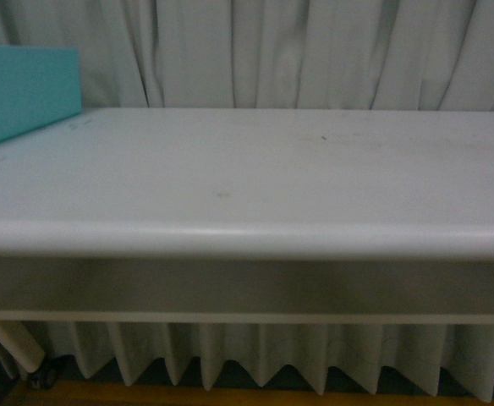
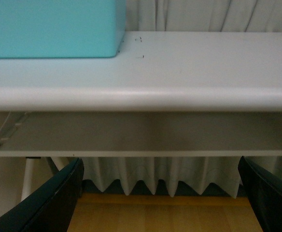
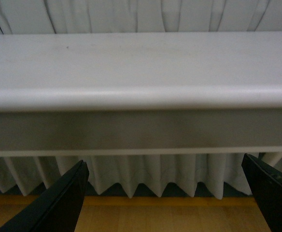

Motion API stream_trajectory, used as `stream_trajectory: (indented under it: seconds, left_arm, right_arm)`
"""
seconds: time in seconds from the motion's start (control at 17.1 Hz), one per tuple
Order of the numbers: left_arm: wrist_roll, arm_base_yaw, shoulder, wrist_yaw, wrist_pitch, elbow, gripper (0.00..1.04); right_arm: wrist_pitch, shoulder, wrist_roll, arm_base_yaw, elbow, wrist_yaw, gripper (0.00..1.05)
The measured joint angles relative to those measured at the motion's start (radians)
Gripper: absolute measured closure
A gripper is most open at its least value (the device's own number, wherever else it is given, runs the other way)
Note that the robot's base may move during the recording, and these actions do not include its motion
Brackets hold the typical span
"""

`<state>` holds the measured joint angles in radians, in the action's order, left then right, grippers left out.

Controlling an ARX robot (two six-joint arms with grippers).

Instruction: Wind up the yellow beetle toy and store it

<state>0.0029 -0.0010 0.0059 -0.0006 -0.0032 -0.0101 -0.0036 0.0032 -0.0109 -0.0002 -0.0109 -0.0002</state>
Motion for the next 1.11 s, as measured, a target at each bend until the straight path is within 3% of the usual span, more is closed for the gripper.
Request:
stream_trajectory:
  seconds: [1.11]
  left_arm:
    - [0.0, 0.0, 0.0, 0.0, -0.001, 0.0, 0.07]
  right_arm:
    - [-0.001, 0.0, 0.0, 0.0, 0.0, 0.0, 0.07]
